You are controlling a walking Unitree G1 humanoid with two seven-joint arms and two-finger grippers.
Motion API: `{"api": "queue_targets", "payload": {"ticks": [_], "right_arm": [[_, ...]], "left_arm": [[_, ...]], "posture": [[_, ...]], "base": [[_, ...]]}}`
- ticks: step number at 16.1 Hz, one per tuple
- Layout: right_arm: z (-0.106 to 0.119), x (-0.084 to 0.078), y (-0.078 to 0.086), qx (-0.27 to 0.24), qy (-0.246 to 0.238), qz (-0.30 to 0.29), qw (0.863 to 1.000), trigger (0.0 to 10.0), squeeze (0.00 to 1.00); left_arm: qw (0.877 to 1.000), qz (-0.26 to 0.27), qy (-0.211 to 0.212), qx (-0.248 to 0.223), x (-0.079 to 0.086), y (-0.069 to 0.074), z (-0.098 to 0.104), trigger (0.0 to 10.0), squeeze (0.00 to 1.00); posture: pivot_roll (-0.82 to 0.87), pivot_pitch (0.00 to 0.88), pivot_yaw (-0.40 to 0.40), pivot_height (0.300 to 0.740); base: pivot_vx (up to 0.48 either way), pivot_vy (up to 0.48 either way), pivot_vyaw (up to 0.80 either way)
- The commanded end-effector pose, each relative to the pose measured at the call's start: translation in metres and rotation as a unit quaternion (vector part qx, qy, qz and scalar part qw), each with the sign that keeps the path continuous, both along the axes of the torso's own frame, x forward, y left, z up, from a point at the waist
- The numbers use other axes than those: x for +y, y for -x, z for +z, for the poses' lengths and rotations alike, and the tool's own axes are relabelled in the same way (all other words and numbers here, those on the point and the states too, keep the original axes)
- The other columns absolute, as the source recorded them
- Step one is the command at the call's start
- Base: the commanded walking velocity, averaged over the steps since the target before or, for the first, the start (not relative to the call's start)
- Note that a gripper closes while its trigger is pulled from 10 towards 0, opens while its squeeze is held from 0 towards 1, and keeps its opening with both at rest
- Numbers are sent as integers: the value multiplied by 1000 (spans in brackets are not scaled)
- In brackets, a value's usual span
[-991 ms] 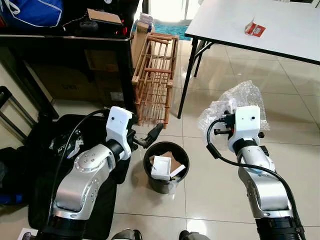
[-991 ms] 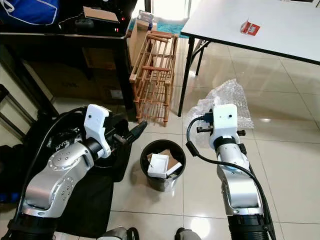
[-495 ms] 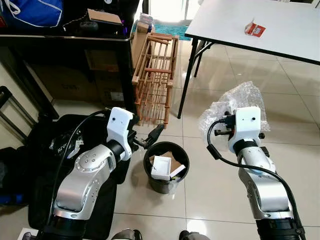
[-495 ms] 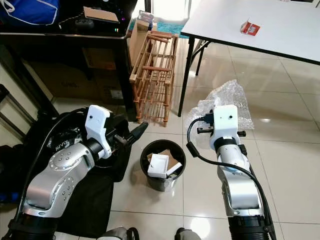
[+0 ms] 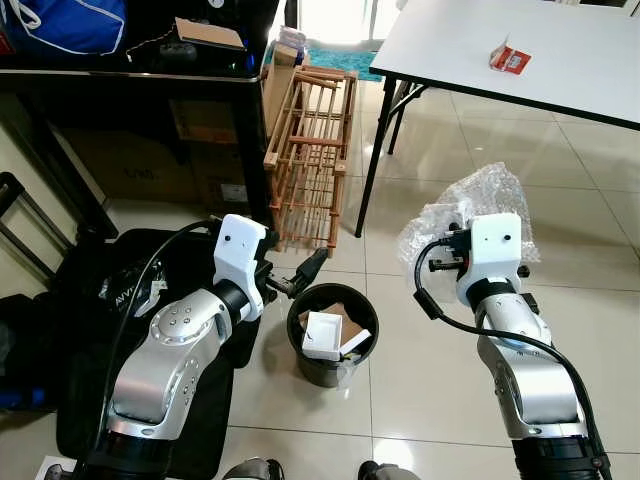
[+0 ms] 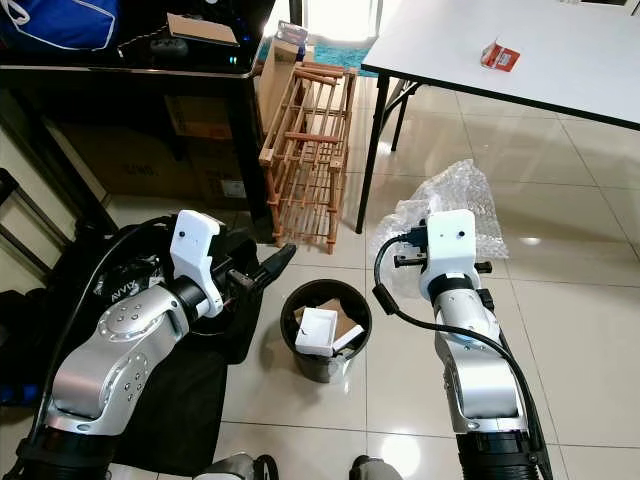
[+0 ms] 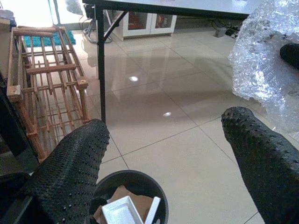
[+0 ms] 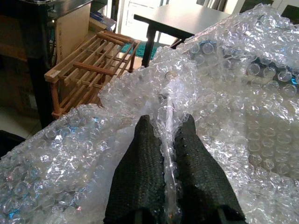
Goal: Picking trash to rubbish bin
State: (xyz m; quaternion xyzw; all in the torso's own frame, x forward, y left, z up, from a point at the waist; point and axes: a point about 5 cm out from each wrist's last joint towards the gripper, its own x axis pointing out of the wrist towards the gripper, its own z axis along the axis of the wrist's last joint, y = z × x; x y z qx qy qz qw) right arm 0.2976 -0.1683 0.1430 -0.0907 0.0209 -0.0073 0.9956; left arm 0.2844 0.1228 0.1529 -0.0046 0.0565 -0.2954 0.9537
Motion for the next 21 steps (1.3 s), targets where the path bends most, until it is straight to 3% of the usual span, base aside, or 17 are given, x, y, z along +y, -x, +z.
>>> {"api": "queue_targets", "payload": {"ticks": [1,7,14,19,21], "right_arm": [[0,-3,3,1,5,-4,1000,10000,0],[-4,5,3,10,4,14,1000,10000,0],[-30,26,-1,70,-42,42,996,10000,0],[-43,24,-13,92,-36,24,995,10000,0],[-46,23,-12,96,-31,21,995,10000,0]], "left_arm": [[1000,-5,-3,-3,-1,2,0,10000,0],[1000,3,-4,-3,4,2,1,10000,0],[1000,14,-1,16,9,11,-2,10000,0],[999,9,-11,43,9,21,-18,10000,0],[998,5,-10,68,12,32,-30,10000,0]], "posture": [[29,125,9,740],[51,147,8,740],[79,217,20,740],[75,269,33,740],[68,320,31,740]], "base": [[0,0,0],[0,0,0],[0,0,0],[0,0,0],[0,0,0]]}}
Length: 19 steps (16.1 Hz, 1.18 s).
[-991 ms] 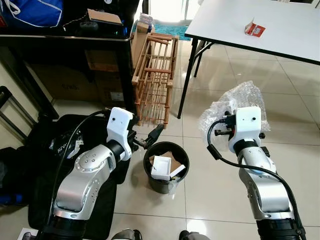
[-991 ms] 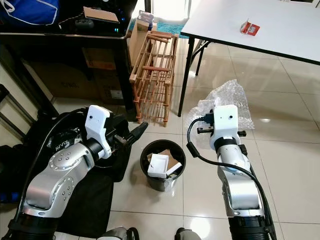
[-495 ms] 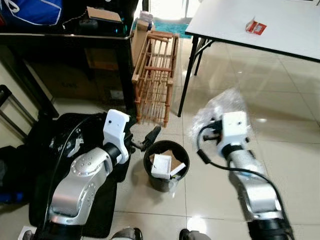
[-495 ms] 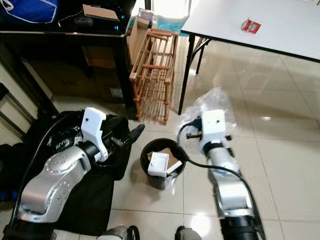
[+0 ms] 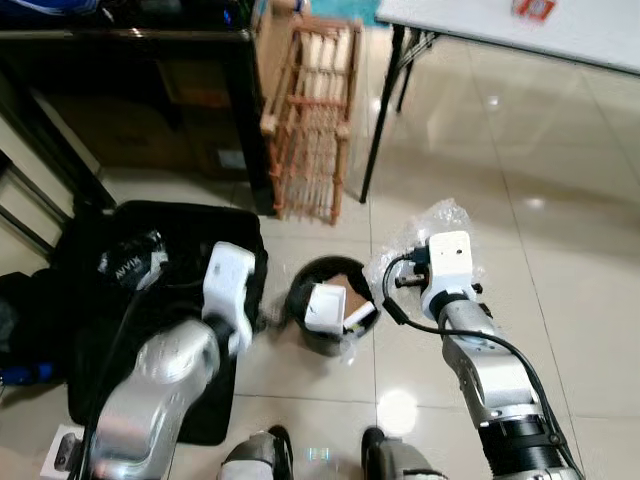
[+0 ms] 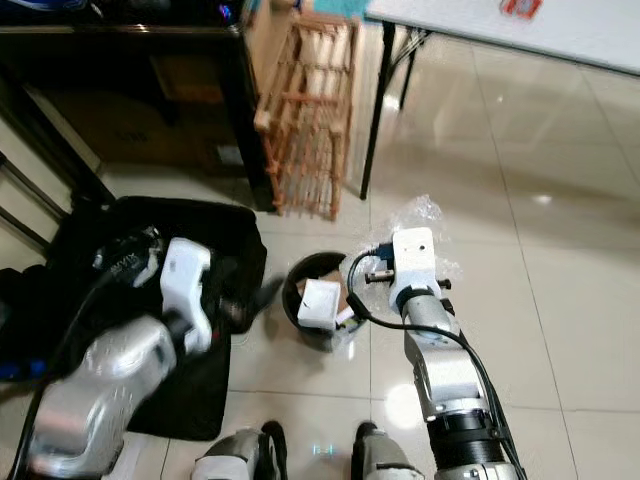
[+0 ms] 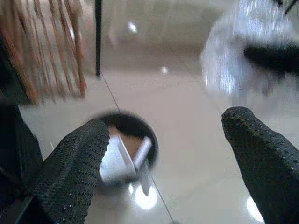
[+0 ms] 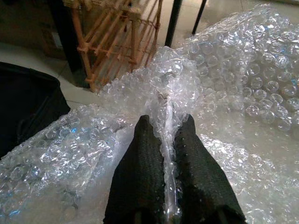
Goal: Picking trash to rubbish bin
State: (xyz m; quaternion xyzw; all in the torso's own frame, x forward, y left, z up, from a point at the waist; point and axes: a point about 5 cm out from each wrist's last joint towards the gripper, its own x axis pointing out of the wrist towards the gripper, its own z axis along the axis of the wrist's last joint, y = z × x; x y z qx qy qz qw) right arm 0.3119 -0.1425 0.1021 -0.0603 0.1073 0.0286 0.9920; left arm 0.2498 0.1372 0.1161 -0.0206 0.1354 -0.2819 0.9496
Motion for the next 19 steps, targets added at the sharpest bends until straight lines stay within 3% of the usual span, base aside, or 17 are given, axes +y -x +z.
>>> {"api": "queue_targets", "payload": {"ticks": [1,6,9,19], "right_arm": [[-7,-3,4,11,3,-8,1000,10000,0],[-16,-14,11,28,9,-15,999,10000,0],[-13,-12,9,27,7,-11,1000,10000,0],[-17,-12,18,35,2,0,999,10000,0]], "left_arm": [[1000,-12,-1,2,0,6,1,10000,0],[998,-44,-26,36,7,31,-13,10000,0],[998,-47,-19,36,3,33,-13,10000,0],[998,-58,-19,33,-3,36,-12,10000,0]], "posture": [[68,336,32,740],[67,419,35,740],[61,434,33,740],[51,438,29,740]], "base": [[0,0,0],[0,0,0],[0,0,0],[342,0,0]]}}
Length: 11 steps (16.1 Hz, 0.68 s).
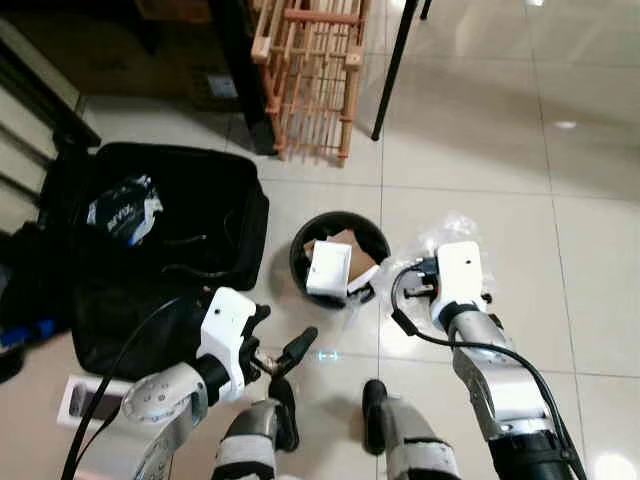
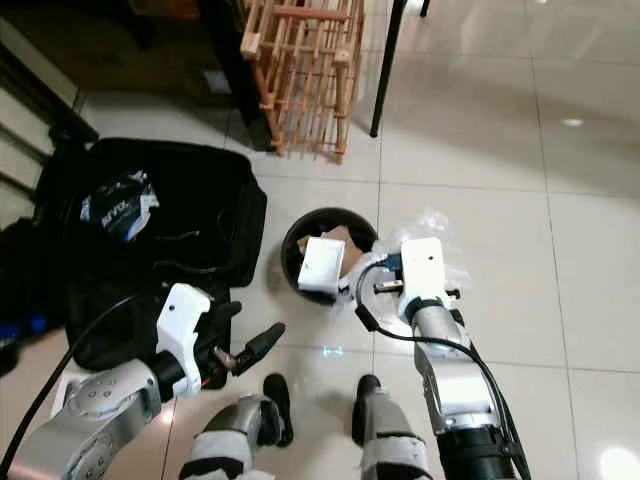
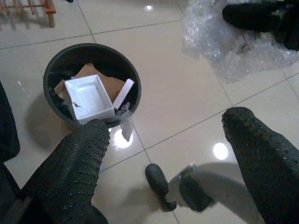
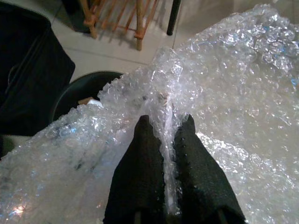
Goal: Picking trash to rubbish bin
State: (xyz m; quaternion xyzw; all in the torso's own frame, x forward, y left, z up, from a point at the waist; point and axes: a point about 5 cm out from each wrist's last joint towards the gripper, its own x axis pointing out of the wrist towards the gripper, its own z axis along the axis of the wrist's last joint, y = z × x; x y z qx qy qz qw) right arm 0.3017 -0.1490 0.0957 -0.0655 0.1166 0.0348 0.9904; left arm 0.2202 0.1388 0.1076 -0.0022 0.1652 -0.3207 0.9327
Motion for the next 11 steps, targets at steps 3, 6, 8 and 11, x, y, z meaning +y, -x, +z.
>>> {"api": "queue_targets", "payload": {"ticks": [3,6,8,11], "right_arm": [[-12,-6,9,29,-4,-3,1000,10000,0],[-13,-9,11,32,0,-1,999,10000,0],[-14,-10,12,35,2,-1,999,10000,0],[-16,-8,13,40,0,6,999,10000,0]], "left_arm": [[1000,-13,-1,10,-5,7,-4,10000,0],[1000,-12,11,12,-6,7,-4,10000,0],[1000,-15,2,15,-7,9,-6,10000,0],[1000,-15,2,19,-7,11,-7,10000,0]], "posture": [[52,436,26,740],[49,431,23,740],[48,431,23,740],[49,440,20,740]], "base": [[314,0,0],[102,0,0],[0,0,0],[0,0,0]]}}
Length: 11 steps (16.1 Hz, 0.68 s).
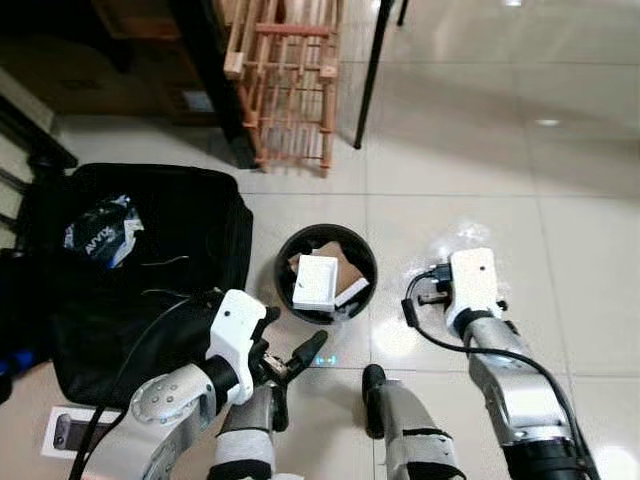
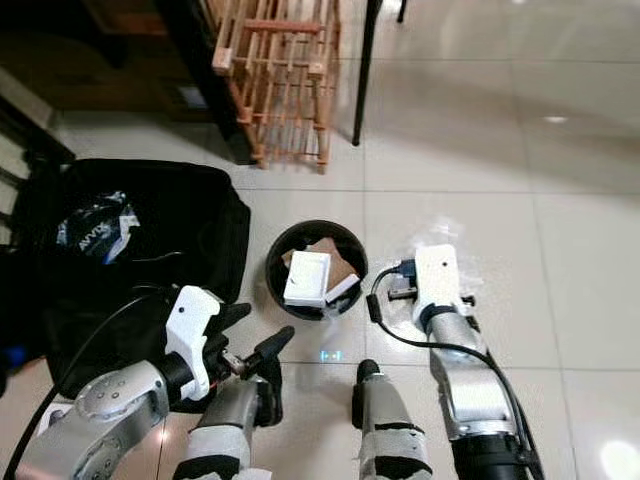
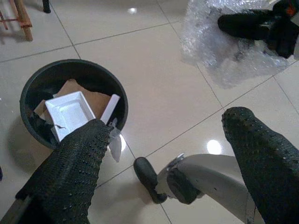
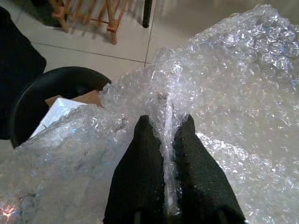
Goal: Picking trash to rubbish bin
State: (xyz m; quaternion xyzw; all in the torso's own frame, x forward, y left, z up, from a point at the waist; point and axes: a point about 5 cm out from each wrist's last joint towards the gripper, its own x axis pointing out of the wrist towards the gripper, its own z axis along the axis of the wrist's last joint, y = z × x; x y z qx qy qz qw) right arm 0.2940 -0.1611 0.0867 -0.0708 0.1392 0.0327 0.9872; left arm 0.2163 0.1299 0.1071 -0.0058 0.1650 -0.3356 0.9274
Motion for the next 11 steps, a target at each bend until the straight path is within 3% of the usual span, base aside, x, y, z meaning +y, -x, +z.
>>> {"api": "queue_targets", "payload": {"ticks": [1,6,11], "right_arm": [[-7,5,5,18,-8,11,1000,10000,0],[-8,12,-2,20,4,47,999,10000,0],[-3,20,-13,12,-2,56,998,10000,0]], "left_arm": [[1000,0,-4,17,2,8,-6,10000,0],[998,-33,-15,44,11,28,-8,10000,0],[997,-52,-6,54,3,38,-4,10000,0]], "posture": [[52,446,22,740],[85,499,31,740],[108,542,41,740]], "base": [[0,0,0],[0,0,0],[0,0,0]]}}
